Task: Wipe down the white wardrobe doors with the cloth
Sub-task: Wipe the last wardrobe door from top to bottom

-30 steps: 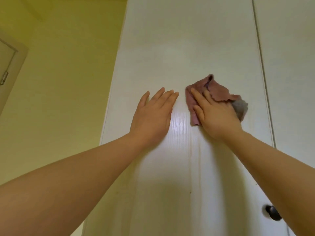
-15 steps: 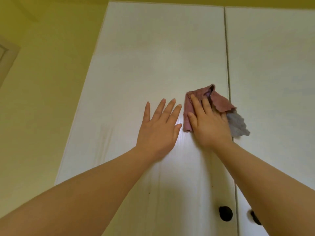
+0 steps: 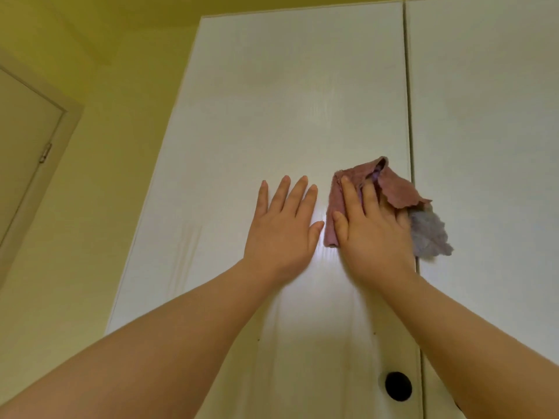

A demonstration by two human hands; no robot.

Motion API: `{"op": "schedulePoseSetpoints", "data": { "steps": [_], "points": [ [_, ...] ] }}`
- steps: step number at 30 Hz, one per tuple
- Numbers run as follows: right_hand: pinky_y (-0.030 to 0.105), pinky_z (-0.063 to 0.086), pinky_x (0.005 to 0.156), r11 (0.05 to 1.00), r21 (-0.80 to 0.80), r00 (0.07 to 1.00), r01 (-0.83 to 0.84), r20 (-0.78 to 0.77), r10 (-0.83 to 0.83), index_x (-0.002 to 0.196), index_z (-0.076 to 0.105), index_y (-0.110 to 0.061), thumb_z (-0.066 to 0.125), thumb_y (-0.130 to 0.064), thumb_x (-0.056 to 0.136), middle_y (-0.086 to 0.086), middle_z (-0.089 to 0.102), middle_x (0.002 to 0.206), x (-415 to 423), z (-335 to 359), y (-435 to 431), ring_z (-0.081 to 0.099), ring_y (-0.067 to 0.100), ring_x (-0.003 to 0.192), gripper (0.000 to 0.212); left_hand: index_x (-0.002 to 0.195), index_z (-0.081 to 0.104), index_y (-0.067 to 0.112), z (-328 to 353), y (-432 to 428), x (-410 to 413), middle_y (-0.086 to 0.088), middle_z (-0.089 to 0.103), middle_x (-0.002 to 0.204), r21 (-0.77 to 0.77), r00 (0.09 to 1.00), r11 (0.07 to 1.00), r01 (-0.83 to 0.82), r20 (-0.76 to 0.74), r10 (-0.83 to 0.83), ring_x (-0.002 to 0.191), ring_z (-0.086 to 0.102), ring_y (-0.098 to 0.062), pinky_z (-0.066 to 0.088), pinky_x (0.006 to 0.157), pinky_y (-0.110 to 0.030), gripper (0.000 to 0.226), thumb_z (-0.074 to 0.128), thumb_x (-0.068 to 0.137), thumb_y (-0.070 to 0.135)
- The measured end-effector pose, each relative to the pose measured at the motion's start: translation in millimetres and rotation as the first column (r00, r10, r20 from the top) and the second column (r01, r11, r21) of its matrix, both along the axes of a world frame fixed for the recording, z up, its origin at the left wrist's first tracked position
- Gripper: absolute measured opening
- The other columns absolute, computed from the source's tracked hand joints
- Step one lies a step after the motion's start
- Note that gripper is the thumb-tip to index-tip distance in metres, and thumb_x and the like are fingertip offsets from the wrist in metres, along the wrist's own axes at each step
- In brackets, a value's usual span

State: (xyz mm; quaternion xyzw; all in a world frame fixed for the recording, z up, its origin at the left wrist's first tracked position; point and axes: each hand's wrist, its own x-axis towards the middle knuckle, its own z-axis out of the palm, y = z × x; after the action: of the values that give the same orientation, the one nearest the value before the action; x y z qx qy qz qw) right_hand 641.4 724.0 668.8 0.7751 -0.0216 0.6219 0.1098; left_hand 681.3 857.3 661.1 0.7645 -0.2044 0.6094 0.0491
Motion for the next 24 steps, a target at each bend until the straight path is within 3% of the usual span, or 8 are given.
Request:
{"op": "schedulePoseSetpoints", "data": {
  "steps": [4,8,11,14,17,19,22,24],
  "points": [
    [0.044,0.047,0.089,0.995,-0.102,0.999,-0.002,-0.041,-0.002,0.135,0.047,-0.015,0.027,-0.038,0.091,0.014,0.056,0.129,-0.9,-35.7,-2.2,0.055,0.031,0.117,0.053,0.152,-0.004,0.015,-2.1,-4.2,1.5,-0.002,-0.008,0.16,0.009,0.999,1.0,0.008,-0.031,-0.007,0.145,-0.015,-0.023,-0.026,0.107,-0.038,0.085,-0.018,0.075,0.05],
    [0.042,0.016,0.108,0.993,-0.105,0.993,0.051,-0.103,-0.062,0.148,0.009,-0.033,-0.005,-0.05,0.084,0.003,0.018,0.155,-11.2,2.7,-16.3,0.025,0.024,0.139,0.068,0.151,-0.009,0.02,-2.8,-0.1,4.4,0.002,-0.014,0.159,0.022,0.995,0.998,0.067,-0.069,-0.065,0.143,-0.022,-0.018,-0.027,0.107,-0.041,0.077,-0.011,0.082,0.054],
    [0.04,0.006,0.105,0.998,-0.024,0.998,0.061,-0.004,-0.061,0.148,0.012,-0.027,-0.003,-0.047,0.085,0.007,0.02,0.154,-4.1,7.3,-7.2,0.022,0.027,0.139,0.068,0.151,-0.009,0.022,-1.5,4.4,6.3,0.004,-0.014,0.159,0.022,0.997,0.998,0.058,-0.056,-0.057,0.144,-0.021,-0.016,-0.024,0.109,-0.043,0.066,-0.006,0.09,0.048],
    [0.042,0.022,0.1,0.996,-0.078,0.999,0.042,0.013,-0.041,0.14,0.04,-0.018,0.023,-0.04,0.091,0.013,0.048,0.137,4.1,-28.3,5.8,0.049,0.031,0.123,0.056,0.152,-0.003,0.025,0.0,5.7,3.9,0.007,-0.009,0.159,-0.019,0.992,0.994,0.105,-0.062,-0.106,0.144,-0.018,-0.013,-0.023,0.11,-0.042,0.062,0.002,0.093,0.043],
    [0.043,0.044,0.093,0.997,-0.078,0.998,0.028,-0.059,-0.033,0.134,0.048,-0.021,0.03,-0.04,0.089,0.008,0.057,0.13,-2.5,-44.8,4.4,0.056,0.026,0.115,0.052,0.152,0.001,0.026,0.0,7.5,-1.1,0.009,-0.005,0.159,-0.041,0.983,0.986,0.159,-0.086,-0.162,0.145,-0.015,-0.011,-0.021,0.112,-0.042,0.053,0.013,0.102,0.037],
    [0.045,0.036,0.101,0.994,-0.107,0.995,0.032,-0.087,-0.042,0.142,0.034,-0.028,0.024,-0.04,0.092,0.006,0.042,0.144,-8.6,-34.1,-0.8,0.044,0.024,0.128,0.052,0.152,0.002,0.026,-1.9,7.5,-1.9,0.009,-0.005,0.159,-0.039,0.983,0.987,0.159,-0.091,-0.162,0.145,-0.014,-0.01,-0.02,0.113,-0.043,0.053,0.017,0.102,0.035],
    [0.04,0.004,0.112,1.0,-0.015,0.991,-0.016,-0.135,0.014,0.147,-0.003,-0.036,0.017,-0.042,0.098,-0.001,0.001,0.157,-11.2,-4.2,-6.4,0.006,0.019,0.143,0.053,0.152,-0.002,0.026,-3.4,6.5,-2.2,0.008,-0.007,0.159,-0.025,0.988,0.991,0.13,-0.078,-0.131,0.145,-0.015,-0.011,-0.02,0.113,-0.044,0.054,0.016,0.101,0.035],
    [0.039,0.0,0.112,0.999,0.036,0.996,-0.015,-0.092,0.018,0.147,-0.008,-0.032,0.016,-0.041,0.099,0.001,-0.004,0.157,-9.7,-2.3,-0.7,0.001,0.02,0.143,0.054,0.152,-0.002,0.026,-1.9,6.2,-1.8,0.008,-0.007,0.159,-0.019,0.992,0.994,0.112,-0.063,-0.113,0.145,-0.015,-0.011,-0.021,0.111,-0.043,0.054,0.012,0.1,0.036]
  ]
}}
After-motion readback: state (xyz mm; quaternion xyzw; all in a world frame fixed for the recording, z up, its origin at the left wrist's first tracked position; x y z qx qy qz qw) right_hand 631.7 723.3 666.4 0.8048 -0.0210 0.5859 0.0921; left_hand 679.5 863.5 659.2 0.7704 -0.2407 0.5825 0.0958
